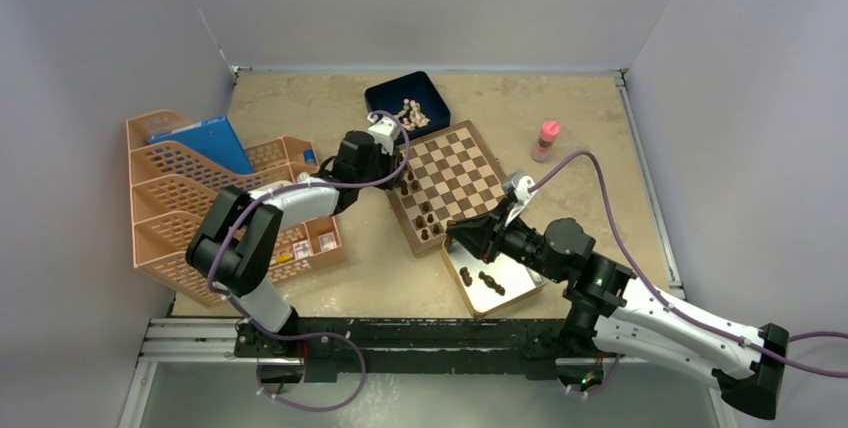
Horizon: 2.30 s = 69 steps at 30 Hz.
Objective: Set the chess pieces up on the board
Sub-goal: Place the chess piece on the chessboard.
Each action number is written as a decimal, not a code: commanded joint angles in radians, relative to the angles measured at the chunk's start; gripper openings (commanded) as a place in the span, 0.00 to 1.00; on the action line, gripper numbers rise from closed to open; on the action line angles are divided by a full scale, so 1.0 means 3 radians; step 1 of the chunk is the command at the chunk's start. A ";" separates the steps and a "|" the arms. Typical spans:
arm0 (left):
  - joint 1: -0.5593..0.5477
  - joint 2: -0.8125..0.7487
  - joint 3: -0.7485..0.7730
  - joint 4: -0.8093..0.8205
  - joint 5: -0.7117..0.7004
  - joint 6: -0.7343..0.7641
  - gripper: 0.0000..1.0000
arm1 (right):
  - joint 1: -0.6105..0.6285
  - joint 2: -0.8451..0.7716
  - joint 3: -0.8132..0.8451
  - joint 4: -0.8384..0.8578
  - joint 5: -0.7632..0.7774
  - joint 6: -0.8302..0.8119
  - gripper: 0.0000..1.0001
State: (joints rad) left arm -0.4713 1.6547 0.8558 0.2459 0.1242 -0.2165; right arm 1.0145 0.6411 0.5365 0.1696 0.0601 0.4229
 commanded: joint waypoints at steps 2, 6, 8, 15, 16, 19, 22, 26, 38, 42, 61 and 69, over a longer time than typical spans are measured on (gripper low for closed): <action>0.0021 -0.0195 0.0011 0.0070 0.0052 -0.0002 0.27 | 0.0013 0.0006 0.0081 0.0149 -0.0014 0.0060 0.05; 0.0022 -0.0351 0.0067 -0.0036 -0.0160 -0.0159 0.30 | 0.0013 0.0062 0.0069 0.0151 0.0013 0.0123 0.05; 0.0022 -0.0474 0.0133 -0.0106 -0.0187 -0.0224 0.32 | 0.0013 0.0095 0.0065 0.0151 0.0027 0.0196 0.05; 0.0022 -0.1047 0.0446 -0.0570 -0.0080 -0.0405 0.37 | 0.0013 0.0230 -0.0055 0.0332 0.0050 0.0831 0.04; 0.0022 -0.1158 0.0456 -0.0627 -0.0027 -0.0432 0.38 | 0.0013 0.0271 -0.0046 0.0359 0.0099 0.0947 0.03; 0.0022 -0.1528 0.0461 -0.0798 0.0189 -0.0643 0.40 | 0.0013 0.0448 -0.0006 0.0485 0.0202 0.1269 0.04; 0.0022 -0.1947 0.0433 -0.1099 0.0441 -0.0927 0.43 | 0.0010 0.0629 0.0005 0.0715 0.0288 0.1662 0.04; 0.0022 -0.2537 0.0344 -0.1329 0.0776 -0.1173 0.44 | 0.0006 0.0811 0.0000 0.1043 0.0454 0.2247 0.05; 0.0023 -0.2945 0.0029 -0.0940 0.1820 -0.2194 0.50 | 0.0008 0.0763 -0.0281 0.2355 0.1436 0.3365 0.07; 0.0022 -0.2573 -0.0046 -0.0437 0.2183 -0.2587 0.50 | 0.0008 0.0876 -0.0283 0.2580 0.1656 0.3477 0.07; -0.0099 -0.1824 0.0066 0.0341 0.2326 -0.3093 0.50 | 0.0008 0.1421 -0.0127 0.3151 0.1817 0.3574 0.08; -0.0167 -0.1576 0.0187 0.0351 0.2229 -0.3050 0.44 | 0.0008 0.1488 -0.0130 0.3193 0.1792 0.3548 0.08</action>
State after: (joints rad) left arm -0.5114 1.1728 0.8524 0.2974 0.8028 -1.1263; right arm 1.0145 1.0927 0.4587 1.0546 0.5659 1.4807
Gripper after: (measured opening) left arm 0.471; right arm 0.184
